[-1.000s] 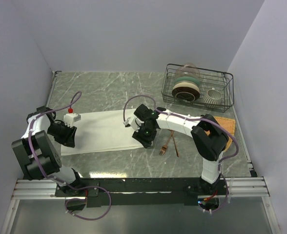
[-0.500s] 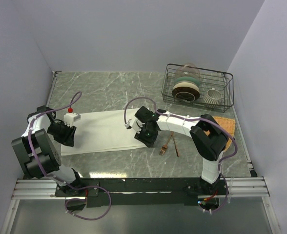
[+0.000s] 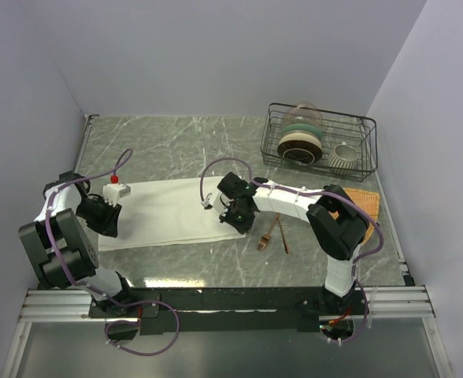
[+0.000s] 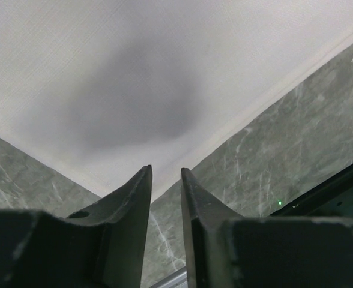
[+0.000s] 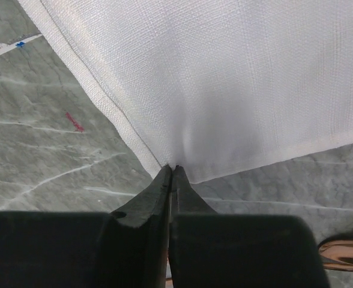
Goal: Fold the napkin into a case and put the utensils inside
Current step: Fold and flatten the napkin at the center of the board.
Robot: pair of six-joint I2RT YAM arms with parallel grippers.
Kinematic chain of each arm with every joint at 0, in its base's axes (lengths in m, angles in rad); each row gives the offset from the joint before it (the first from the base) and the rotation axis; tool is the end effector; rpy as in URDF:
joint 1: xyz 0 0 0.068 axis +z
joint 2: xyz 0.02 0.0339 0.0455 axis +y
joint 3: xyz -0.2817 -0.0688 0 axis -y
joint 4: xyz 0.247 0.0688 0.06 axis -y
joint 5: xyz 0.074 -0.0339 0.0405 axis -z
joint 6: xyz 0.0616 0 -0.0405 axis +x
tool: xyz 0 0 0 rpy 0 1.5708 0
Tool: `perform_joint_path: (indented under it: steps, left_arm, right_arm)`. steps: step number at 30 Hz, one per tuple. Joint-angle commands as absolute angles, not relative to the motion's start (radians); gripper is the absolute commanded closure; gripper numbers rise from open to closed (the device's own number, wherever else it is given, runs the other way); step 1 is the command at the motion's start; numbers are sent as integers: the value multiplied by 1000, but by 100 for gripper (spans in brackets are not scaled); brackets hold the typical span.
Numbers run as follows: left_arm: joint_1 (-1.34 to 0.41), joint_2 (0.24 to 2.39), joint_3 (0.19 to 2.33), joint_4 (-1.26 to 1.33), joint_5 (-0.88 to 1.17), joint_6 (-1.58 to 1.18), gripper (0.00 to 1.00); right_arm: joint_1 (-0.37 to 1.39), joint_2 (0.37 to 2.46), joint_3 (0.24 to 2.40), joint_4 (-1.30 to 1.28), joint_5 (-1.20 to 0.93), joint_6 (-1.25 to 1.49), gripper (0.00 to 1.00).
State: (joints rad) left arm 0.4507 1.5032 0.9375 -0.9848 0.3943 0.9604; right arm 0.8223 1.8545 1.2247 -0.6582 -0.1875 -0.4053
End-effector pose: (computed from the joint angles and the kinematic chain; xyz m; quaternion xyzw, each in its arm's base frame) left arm 0.2302 0.0851 0.1820 0.2491 0.9484 -0.1426 0.1346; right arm 0.2443 0.2799 0.1578 -0.5785 0.7982 0.1197 0.1181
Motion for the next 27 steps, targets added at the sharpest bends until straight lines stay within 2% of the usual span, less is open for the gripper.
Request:
perform_joint_path:
  steps: [1,11,13,15,16,17,20,27]
  left_arm:
    - [460,1456,971,-1037,428,1028,71]
    - [472,1437,988,-1049,416,1043,90]
    - [477,1439,988,-1048,413,1042,91]
    - [482,1437,997,-1057,413,1048,86]
    - [491,1436,997,-1058,411,1048,82]
    - [492,1430,997,-1061,404,1055,72]
    - [502,1417,989,-1052,373,1049,62]
    - [535,1414,968,-1005,344,965,59]
  right_arm:
    - [828,1793,1249,-692,-193,-414,100]
    - [853,1776,1261,-715,-236,-407,100]
    - [862,1793,1252,-701,-236,-405,100]
    - [864,1802,1235,-686,-235,-406,100]
    - [865,1812,1230,-681,-230,-410,100]
    - [864,1816,1227,-677,-224,-413,100]
    - [865,1832,1218,-673,-212,-423,100]
    - [862,1847,1223,-673,-202,-417,100]
